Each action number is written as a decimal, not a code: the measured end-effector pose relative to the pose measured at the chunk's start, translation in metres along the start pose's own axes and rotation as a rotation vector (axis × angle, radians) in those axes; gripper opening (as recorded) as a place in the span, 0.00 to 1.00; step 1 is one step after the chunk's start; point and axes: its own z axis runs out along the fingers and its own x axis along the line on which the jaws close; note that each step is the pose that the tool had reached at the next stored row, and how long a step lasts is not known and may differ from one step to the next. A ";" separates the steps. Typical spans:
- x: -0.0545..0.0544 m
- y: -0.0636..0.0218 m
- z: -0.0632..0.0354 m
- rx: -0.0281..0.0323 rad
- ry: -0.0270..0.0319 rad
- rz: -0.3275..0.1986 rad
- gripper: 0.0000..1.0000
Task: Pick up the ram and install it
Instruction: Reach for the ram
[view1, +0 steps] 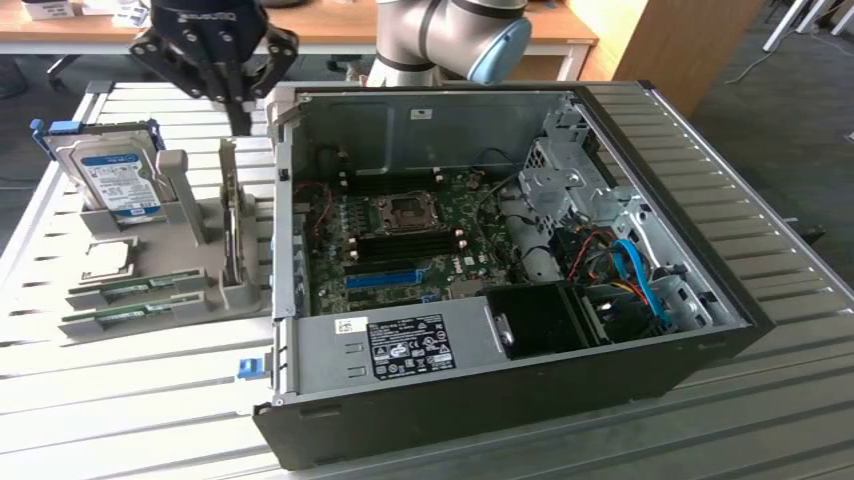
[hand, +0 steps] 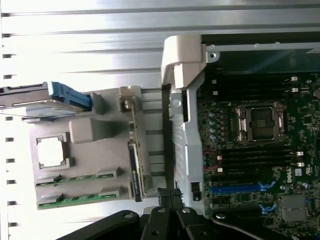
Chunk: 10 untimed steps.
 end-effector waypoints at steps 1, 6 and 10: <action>0.003 -0.0002 0.0000 0.0001 0.0000 0.000 0.11; 0.019 -0.0014 0.0004 0.0000 0.0000 0.000 0.11; 0.031 -0.0024 0.0007 0.0002 0.0000 0.000 0.11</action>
